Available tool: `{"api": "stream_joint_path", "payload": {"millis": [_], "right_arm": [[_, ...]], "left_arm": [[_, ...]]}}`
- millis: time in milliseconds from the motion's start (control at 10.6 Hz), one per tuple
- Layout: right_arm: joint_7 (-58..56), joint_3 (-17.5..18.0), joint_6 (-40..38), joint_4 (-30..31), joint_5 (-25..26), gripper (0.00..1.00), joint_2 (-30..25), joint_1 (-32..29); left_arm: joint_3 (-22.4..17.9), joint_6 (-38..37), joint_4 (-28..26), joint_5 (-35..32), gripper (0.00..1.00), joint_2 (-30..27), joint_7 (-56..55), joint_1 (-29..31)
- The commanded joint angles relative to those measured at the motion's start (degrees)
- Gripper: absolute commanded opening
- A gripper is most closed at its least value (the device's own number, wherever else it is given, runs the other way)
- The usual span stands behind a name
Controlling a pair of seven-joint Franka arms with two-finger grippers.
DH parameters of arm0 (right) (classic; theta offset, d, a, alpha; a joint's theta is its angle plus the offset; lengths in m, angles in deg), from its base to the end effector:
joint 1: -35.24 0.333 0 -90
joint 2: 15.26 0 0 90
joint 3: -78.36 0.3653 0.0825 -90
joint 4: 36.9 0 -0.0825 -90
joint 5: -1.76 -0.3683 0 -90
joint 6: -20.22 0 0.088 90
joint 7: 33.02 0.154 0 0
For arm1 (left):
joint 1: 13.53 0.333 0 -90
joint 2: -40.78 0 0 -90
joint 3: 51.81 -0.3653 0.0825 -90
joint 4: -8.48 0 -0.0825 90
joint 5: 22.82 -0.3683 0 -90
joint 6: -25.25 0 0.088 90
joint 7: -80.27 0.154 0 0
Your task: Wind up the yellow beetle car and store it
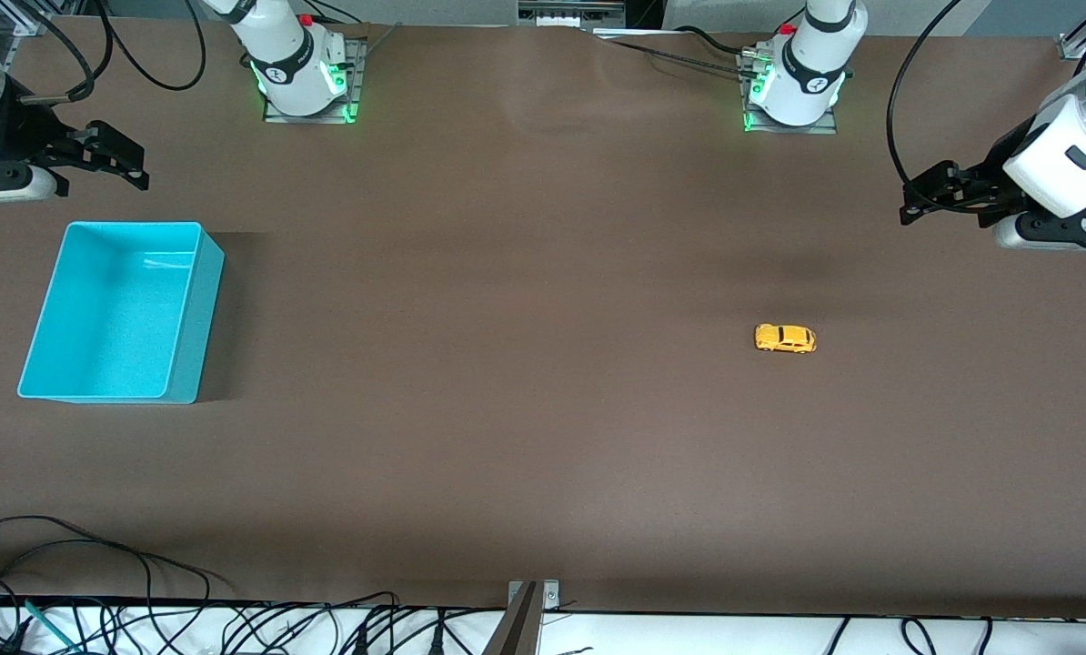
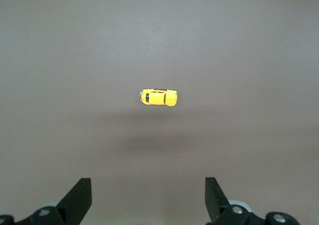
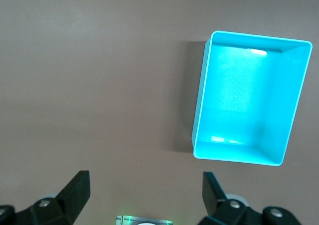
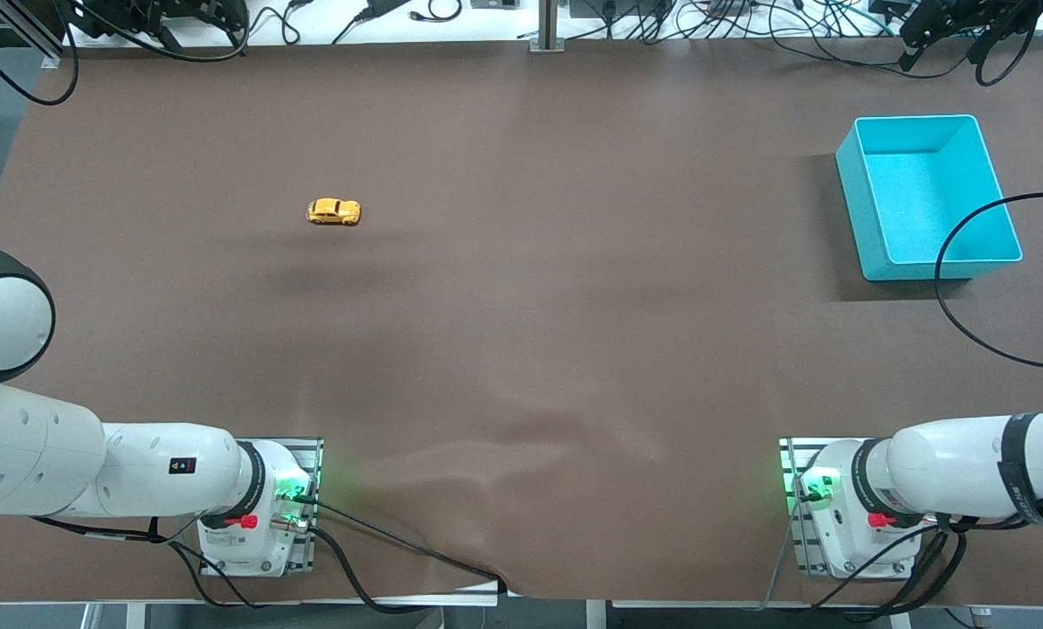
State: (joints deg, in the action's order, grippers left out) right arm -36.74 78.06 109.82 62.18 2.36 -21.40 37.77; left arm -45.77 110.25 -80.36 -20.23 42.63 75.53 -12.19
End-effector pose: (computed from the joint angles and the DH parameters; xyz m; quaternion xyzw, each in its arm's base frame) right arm 0.4936 0.0175 0.6097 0.9982 0.0520 -0.0292 0.0046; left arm 0.5334 -0.0502 0.6118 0.9985 -0.0006 -0.0514 0.0201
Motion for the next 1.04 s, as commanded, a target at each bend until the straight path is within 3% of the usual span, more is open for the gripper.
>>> {"api": "stream_joint_path", "payload": {"millis": [0, 945], "right_arm": [[0.65, 0.30, -1.36, -1.44, 1.06, 1.00, 0.34, 0.11], [0.74, 0.39, -1.27, -1.44, 1.33, 1.00, 1.75, 0.81]], "left_arm": [[-0.33, -1.15, 1.03, 1.63, 1.00, 0.00, -0.53, -0.20], [-0.41, -1.41, 1.03, 1.63, 1.00, 0.00, -0.36, -0.03]]}}
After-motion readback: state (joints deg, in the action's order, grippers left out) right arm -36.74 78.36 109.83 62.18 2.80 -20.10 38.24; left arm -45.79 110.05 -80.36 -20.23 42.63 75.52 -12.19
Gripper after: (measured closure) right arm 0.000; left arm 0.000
